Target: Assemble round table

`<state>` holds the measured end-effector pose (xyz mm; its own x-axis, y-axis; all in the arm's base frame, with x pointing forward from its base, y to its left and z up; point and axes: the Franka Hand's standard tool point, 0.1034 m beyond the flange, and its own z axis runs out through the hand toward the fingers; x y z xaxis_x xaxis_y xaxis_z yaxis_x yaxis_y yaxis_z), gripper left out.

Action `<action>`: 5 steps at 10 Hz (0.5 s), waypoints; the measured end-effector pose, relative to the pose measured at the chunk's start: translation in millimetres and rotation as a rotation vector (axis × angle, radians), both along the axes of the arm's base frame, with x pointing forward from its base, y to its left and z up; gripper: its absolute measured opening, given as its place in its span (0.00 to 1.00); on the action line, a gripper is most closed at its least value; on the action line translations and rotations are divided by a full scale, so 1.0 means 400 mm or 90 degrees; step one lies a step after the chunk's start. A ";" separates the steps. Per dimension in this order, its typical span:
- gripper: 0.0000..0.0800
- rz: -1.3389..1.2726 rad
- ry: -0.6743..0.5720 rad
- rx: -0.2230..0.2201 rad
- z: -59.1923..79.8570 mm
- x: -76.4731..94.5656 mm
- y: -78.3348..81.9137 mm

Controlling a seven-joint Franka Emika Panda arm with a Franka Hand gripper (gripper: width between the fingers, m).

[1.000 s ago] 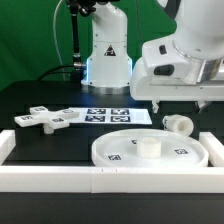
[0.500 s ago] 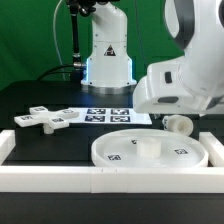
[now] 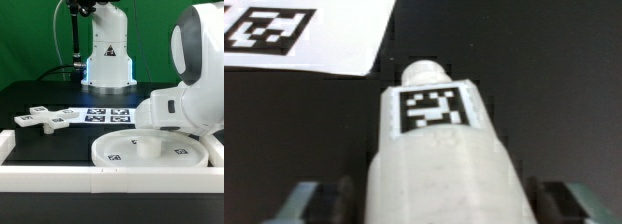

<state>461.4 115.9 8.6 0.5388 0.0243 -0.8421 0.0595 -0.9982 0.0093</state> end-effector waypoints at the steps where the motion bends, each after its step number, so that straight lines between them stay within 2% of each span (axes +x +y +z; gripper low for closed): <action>1: 0.51 0.000 0.001 0.000 0.000 -0.001 0.000; 5: 0.51 0.004 -0.003 0.007 0.005 0.004 -0.002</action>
Offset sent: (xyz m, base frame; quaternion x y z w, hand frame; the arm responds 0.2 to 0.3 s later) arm -0.0015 -0.0024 0.0035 -0.0014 0.0062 -0.0040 1.0000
